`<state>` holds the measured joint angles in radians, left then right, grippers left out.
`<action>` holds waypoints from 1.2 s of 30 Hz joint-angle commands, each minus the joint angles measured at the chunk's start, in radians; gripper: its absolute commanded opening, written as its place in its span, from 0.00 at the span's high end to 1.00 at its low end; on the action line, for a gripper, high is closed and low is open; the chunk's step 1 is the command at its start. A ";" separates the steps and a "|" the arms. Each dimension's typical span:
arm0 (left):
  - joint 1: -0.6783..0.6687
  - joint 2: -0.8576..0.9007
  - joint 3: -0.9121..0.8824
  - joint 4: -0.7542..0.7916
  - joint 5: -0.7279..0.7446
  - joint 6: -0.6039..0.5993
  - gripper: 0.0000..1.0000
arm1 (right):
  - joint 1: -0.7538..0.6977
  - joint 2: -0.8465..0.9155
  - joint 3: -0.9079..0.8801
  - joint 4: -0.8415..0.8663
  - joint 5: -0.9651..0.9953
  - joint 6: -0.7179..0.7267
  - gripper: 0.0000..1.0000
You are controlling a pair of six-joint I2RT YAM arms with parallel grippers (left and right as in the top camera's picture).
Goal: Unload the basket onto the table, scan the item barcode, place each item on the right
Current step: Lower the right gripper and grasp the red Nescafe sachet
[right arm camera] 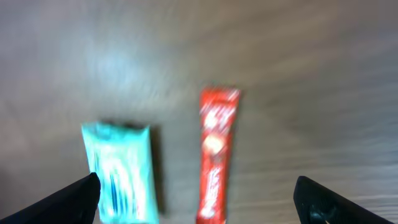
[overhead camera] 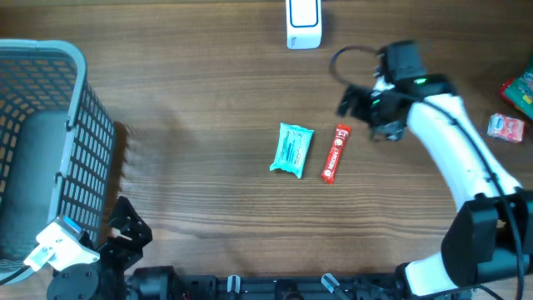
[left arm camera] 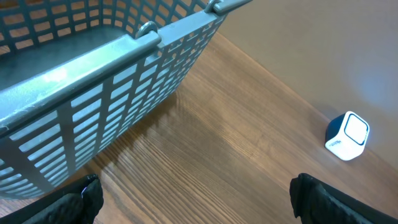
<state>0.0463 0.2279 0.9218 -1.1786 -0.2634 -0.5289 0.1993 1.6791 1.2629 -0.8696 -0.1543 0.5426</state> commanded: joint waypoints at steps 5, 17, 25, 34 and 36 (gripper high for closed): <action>0.006 -0.006 0.000 0.002 -0.006 0.008 0.00 | 0.200 0.027 -0.105 0.084 0.185 0.037 0.12; 0.006 -0.006 0.000 0.002 -0.006 0.008 0.00 | 0.264 0.243 -0.174 0.182 0.346 0.149 0.36; 0.006 -0.006 0.000 0.002 -0.006 0.008 0.00 | 0.264 0.355 -0.174 0.094 0.275 0.167 0.66; 0.006 -0.006 0.000 0.002 -0.006 0.008 0.00 | 0.264 0.355 -0.174 -0.013 0.237 0.202 0.66; 0.006 -0.006 0.000 0.002 -0.006 0.008 0.00 | 0.264 0.355 -0.174 -0.027 0.290 0.224 0.70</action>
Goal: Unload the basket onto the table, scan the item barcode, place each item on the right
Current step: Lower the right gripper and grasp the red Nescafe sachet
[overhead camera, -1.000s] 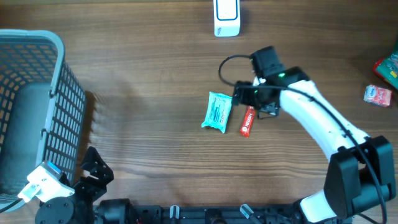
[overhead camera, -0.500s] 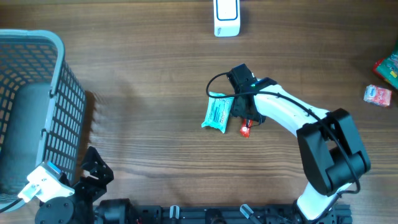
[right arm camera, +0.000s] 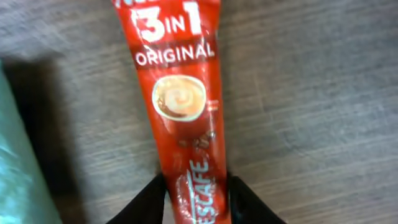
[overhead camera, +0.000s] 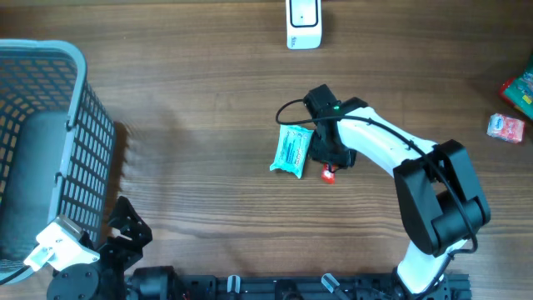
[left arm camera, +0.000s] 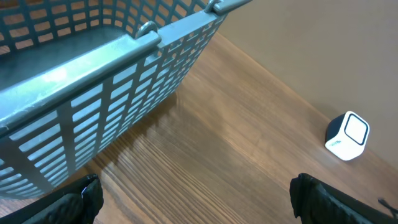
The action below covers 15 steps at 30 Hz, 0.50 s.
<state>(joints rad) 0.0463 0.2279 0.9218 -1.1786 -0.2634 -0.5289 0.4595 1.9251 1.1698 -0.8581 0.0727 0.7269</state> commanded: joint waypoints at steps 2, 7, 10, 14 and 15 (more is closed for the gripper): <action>0.006 -0.006 0.000 0.002 -0.006 0.008 0.00 | 0.004 0.109 -0.081 -0.053 0.132 0.069 0.74; 0.006 -0.006 0.000 0.002 -0.006 0.008 0.00 | 0.004 0.109 -0.081 -0.083 0.211 0.069 0.70; 0.006 -0.006 0.000 0.002 -0.006 0.008 0.00 | 0.004 0.109 -0.081 -0.085 0.222 0.060 0.70; 0.006 -0.006 0.000 0.002 -0.006 0.008 0.00 | 0.004 0.109 -0.081 -0.089 0.223 0.061 0.53; 0.006 -0.006 0.000 0.002 -0.006 0.008 0.00 | 0.004 0.109 -0.081 -0.093 0.223 0.061 0.53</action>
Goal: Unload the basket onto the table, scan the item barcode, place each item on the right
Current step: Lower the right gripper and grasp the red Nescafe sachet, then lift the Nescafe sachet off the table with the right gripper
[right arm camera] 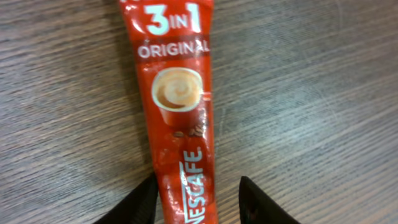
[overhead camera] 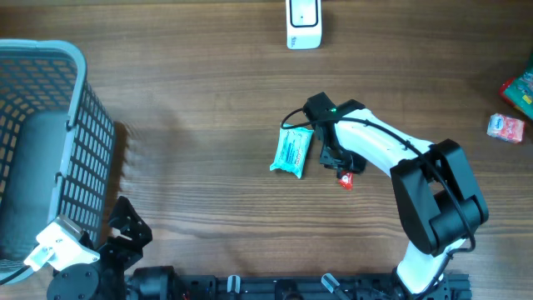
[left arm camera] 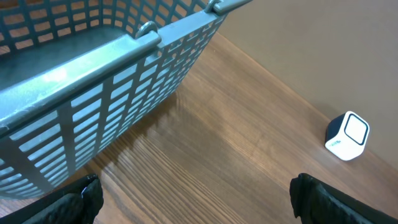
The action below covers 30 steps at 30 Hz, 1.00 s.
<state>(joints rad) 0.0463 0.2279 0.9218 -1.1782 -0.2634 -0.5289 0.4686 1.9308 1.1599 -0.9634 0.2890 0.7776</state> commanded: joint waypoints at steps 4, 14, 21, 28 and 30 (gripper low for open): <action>0.006 -0.006 0.000 0.002 -0.006 0.008 0.00 | -0.005 0.103 -0.071 0.006 0.006 0.010 0.72; 0.006 -0.006 0.000 0.002 -0.006 0.008 0.00 | -0.005 0.104 -0.072 0.053 -0.155 -0.104 0.95; 0.006 -0.006 0.000 0.002 -0.006 0.008 0.00 | -0.005 0.078 -0.008 0.135 -0.558 -0.461 0.96; 0.006 -0.006 0.000 0.002 -0.006 0.008 0.00 | -0.056 -0.087 0.017 0.044 -1.085 -0.852 0.96; 0.006 -0.006 0.000 0.002 -0.006 0.008 0.00 | -0.077 -0.090 0.017 -0.010 -1.260 -0.971 0.95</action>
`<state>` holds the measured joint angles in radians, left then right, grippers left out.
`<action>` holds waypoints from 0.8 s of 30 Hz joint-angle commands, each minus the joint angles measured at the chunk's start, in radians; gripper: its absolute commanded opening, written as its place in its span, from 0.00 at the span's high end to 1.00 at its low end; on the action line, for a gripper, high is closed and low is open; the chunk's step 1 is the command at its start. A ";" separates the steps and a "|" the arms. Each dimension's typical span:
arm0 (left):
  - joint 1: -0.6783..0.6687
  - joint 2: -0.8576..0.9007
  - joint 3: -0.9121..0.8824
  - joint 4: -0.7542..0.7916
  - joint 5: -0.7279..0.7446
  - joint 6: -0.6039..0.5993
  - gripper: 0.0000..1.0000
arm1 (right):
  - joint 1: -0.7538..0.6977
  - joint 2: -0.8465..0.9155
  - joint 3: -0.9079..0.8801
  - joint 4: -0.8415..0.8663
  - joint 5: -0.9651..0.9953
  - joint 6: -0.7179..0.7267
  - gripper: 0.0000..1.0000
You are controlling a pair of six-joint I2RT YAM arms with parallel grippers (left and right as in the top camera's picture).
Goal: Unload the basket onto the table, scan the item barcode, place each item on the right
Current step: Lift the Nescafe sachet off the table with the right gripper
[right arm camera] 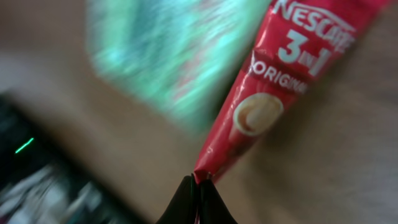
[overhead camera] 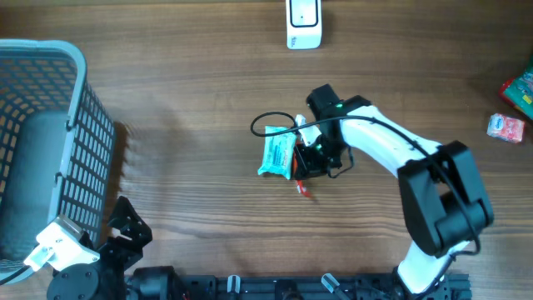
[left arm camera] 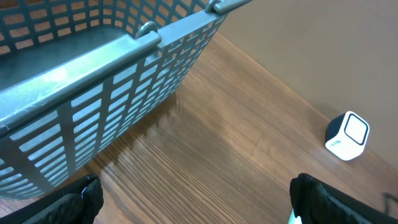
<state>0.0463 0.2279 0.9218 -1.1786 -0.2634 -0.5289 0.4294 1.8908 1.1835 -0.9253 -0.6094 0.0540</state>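
A red Nescafe 3-in-1 sachet (right arm camera: 273,93) is pinched at one narrow end by my right gripper (right arm camera: 199,183), which is shut on it. From overhead, only the sachet's red tip (overhead camera: 302,188) sticks out under the right gripper (overhead camera: 312,160). A teal packet (overhead camera: 276,156) lies touching the gripper's left side; it is a blur (right arm camera: 161,56) in the right wrist view. The white scanner (overhead camera: 303,23) stands at the table's far edge, also seen as the white scanner (left arm camera: 347,135) in the left wrist view. My left gripper (left arm camera: 199,199) is open and empty near the basket.
A grey mesh basket (overhead camera: 50,142) fills the left side, close to the left arm. Red and pink packets (overhead camera: 510,125) lie at the right edge. A black cable (overhead camera: 271,125) loops from the right wrist over the teal packet.
The right gripper stood with its fingers apart around the sachet lying flat. Now it is shut on the sachet's end, farther left, and the sachet is turned. The teal packet has shifted slightly left.
The right gripper was open to the back right of the two packets lying side by side. Then it was down on the red sachet, and then its fingers straddled it. Now the sachet is gripped by its end. The left arm never moved.
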 commanded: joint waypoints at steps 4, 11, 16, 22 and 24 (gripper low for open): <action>0.006 -0.006 0.000 0.002 -0.006 0.008 0.00 | -0.051 -0.049 -0.007 -0.144 -0.575 -0.481 0.95; 0.006 -0.006 0.000 0.002 -0.006 0.008 0.00 | -0.051 -0.049 -0.007 -0.167 -0.776 -0.682 0.95; 0.006 -0.006 0.000 0.002 -0.006 0.008 0.00 | -0.051 -0.049 -0.007 -0.157 -0.880 -0.683 0.95; 0.006 -0.006 0.000 0.002 -0.006 0.008 0.00 | -0.051 -0.049 -0.007 -0.179 -1.014 -0.623 0.96; 0.006 -0.006 0.000 0.002 -0.006 0.008 0.00 | -0.051 -0.049 -0.007 -0.190 -1.014 -0.524 0.96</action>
<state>0.0463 0.2279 0.9218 -1.1786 -0.2634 -0.5289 0.3779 1.8610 1.1831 -1.1030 -1.5352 -0.5728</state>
